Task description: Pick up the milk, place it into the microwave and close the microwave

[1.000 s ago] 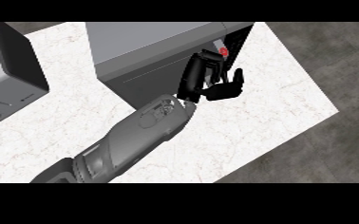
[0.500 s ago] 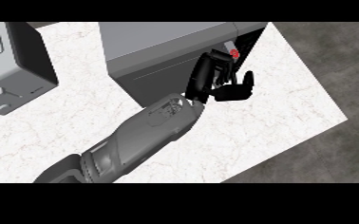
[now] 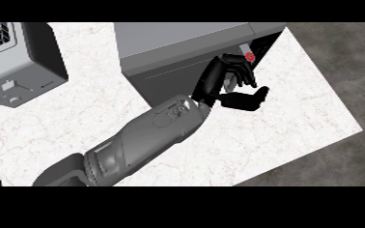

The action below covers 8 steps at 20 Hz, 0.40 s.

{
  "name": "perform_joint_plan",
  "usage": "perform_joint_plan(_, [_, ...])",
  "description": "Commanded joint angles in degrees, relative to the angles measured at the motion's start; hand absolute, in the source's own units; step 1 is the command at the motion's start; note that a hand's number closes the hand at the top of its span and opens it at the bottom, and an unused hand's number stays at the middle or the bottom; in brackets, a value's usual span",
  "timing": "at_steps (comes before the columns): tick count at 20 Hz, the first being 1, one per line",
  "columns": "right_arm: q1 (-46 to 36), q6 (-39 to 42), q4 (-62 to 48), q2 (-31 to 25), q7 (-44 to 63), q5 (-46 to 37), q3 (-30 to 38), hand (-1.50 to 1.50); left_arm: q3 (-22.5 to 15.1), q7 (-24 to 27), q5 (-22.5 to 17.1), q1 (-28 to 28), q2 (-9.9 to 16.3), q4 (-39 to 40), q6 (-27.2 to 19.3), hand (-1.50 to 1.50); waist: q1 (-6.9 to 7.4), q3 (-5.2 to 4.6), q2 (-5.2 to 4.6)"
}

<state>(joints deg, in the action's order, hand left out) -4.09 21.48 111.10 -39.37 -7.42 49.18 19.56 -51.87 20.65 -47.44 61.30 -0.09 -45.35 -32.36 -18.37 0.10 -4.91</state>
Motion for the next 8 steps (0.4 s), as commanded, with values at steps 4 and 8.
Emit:
perform_joint_plan(4, [2.1, -1.2, 1.6, -0.4, 1.1, 1.0, 2.1, -1.5, 5.1, 0.6, -3.0, -3.1, 6.3, 10.1, -2.3, -1.5, 3.29, -0.27, -0.04])
perform_joint_plan(8, [2.4, -0.7, 2.8, -1.0, 1.4, 2.3, 3.1, -1.5, 4.7, 1.5, -4.0, -2.8, 6.6, 10.1, -0.7, -1.5, 3.68, -0.21, 0.01])
